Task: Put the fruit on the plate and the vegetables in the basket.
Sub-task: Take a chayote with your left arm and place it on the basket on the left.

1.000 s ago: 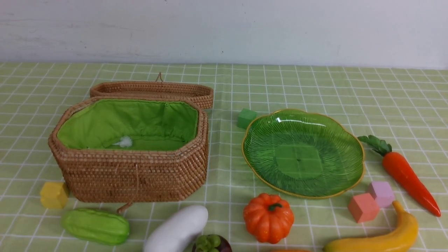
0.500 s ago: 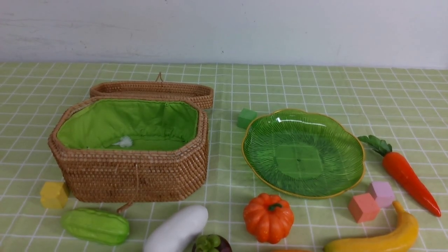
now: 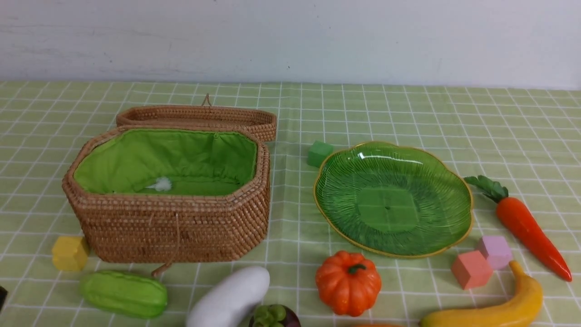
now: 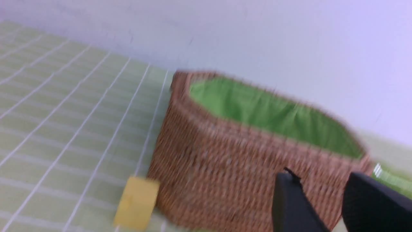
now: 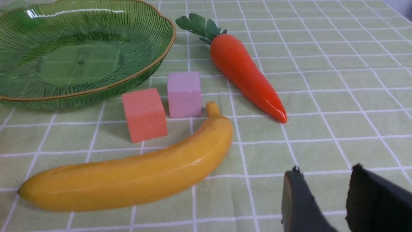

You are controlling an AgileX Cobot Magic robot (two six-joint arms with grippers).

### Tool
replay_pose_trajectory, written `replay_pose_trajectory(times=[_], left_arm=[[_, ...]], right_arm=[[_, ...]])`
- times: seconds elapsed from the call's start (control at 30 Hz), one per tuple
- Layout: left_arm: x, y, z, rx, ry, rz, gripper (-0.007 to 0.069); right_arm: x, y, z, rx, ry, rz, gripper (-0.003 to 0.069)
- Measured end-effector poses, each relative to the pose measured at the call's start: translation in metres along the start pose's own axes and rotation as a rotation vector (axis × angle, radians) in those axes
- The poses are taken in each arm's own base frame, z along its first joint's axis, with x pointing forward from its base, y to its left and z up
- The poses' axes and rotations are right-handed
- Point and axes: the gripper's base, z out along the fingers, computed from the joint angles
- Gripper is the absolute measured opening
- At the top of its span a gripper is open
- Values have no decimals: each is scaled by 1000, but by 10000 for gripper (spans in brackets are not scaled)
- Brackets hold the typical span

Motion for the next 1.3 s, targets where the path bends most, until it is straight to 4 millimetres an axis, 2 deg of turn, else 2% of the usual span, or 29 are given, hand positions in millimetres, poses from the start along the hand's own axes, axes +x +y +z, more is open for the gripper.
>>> replay_pose_trajectory(times=[0.13, 0.27, 0.33, 0.37, 0.4, 0.5, 0.57, 0.6, 0.7, 0.8, 0.93, 1.17, 1.3], left_arm=[[-20, -8, -2, 98, -214, -89, 239], [-35, -14, -4, 125, -282, -146, 239], [-57, -25, -7, 148, -314, -161, 239], [-60, -27, -7, 150, -317, -164, 239], [-80, -37, -7, 162, -326, -167, 239], [-116, -57, 2, 149, -273, -173, 239], [-123, -62, 9, 118, -193, -180, 239], [-130, -68, 21, 65, -69, -194, 239], [-121, -67, 38, -48, 173, -191, 239], [-104, -60, 54, -150, 369, -180, 239], [-89, -55, 69, -222, 507, -228, 239], [-58, -43, 98, -399, 707, -420, 244], [-47, -39, 121, -504, 836, -460, 302]], right_arm=[[0, 0, 0, 0, 0, 0, 241], [0, 0, 0, 0, 0, 0, 241], [0, 0, 0, 0, 0, 0, 241], [0, 0, 0, 0, 0, 0, 241], [0, 0, 0, 0, 0, 0, 241], [0, 0, 0, 0, 0, 0, 241], [0, 0, 0, 0, 0, 0, 241], [0, 0, 0, 0, 0, 0, 241], [0, 0, 0, 0, 0, 0, 241], [0, 0, 0, 0, 0, 0, 241], [0, 0, 0, 0, 0, 0, 241], [0, 0, 0, 0, 0, 0, 241], [0, 0, 0, 0, 0, 0, 241]])
